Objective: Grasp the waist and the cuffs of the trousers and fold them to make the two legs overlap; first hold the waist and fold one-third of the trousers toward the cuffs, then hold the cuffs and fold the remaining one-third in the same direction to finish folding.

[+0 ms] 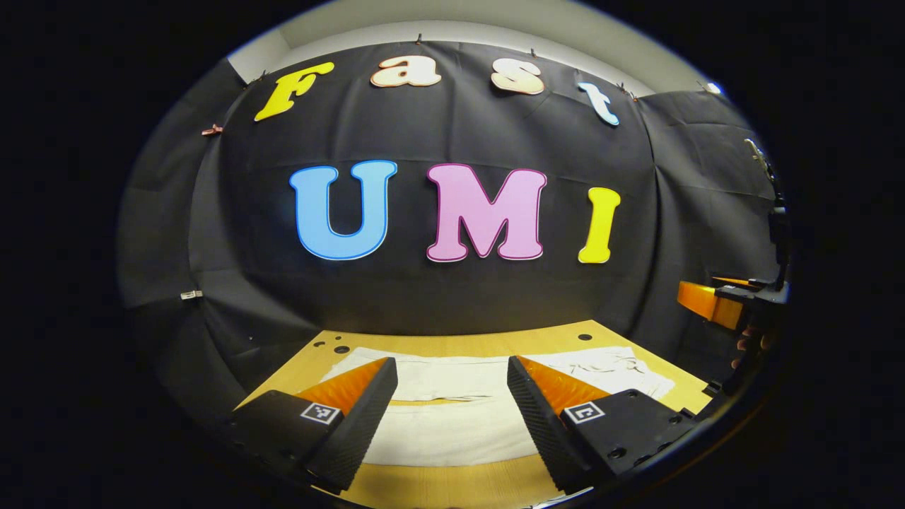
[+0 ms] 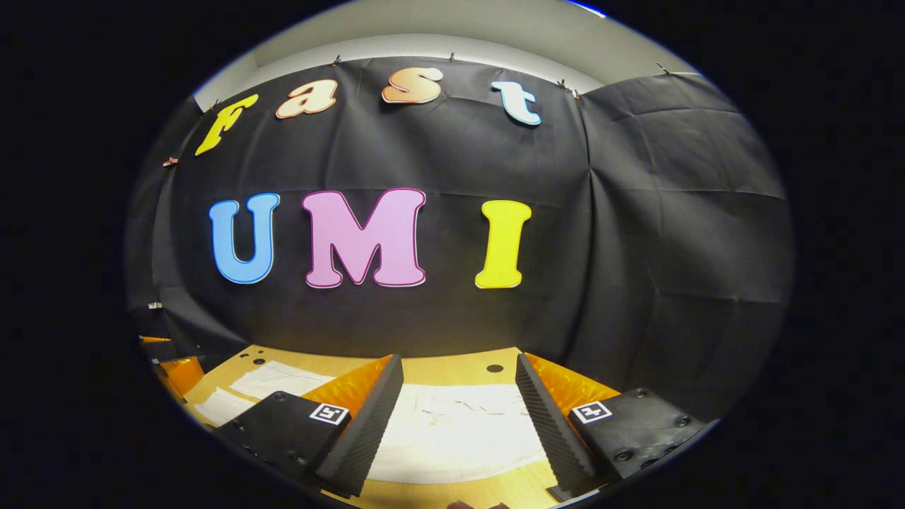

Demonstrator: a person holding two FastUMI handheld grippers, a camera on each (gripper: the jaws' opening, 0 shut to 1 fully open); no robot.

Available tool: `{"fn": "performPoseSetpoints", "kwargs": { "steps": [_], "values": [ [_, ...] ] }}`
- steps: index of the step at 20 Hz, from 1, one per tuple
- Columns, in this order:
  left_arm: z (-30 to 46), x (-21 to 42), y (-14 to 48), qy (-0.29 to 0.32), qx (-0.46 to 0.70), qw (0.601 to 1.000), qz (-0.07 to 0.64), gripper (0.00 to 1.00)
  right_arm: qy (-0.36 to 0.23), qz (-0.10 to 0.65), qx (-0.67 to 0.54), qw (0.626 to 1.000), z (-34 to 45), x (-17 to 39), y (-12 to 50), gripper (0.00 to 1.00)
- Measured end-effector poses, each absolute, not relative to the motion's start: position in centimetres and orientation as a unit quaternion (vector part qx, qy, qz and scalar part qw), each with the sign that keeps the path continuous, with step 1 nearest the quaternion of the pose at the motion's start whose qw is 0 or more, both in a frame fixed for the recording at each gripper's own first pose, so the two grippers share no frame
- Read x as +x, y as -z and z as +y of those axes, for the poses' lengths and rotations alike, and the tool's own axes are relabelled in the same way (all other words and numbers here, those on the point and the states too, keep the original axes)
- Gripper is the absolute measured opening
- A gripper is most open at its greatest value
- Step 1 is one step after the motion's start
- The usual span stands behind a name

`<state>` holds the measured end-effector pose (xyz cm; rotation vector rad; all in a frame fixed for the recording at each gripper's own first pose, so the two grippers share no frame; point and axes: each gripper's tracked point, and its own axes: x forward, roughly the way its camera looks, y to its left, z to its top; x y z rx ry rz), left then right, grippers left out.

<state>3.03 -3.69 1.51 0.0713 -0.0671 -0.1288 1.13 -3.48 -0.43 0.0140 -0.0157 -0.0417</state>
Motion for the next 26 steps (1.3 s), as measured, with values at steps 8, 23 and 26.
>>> {"fn": "performPoseSetpoints", "kwargs": {
  "steps": [8, 23, 26],
  "values": [
    [-3.1, 3.6, -0.4, 0.049, 0.04, 0.998, -0.017, 0.99, 0.005, 0.005, -0.027, 1.0, -4.0, 1.9, 1.8, 0.98],
    [0.0, 3.6, 2.6, -0.014, 0.023, 0.999, 0.02, 0.99, -0.081, 0.072, -0.298, 0.948, -12.2, 6.4, 10.6, 0.98],
    [0.3, 3.4, 3.1, -0.028, 0.029, 0.999, 0.03, 0.99, -0.108, 0.106, -0.342, 0.927, -14.1, 7.4, 14.2, 0.98]
  ]
}}
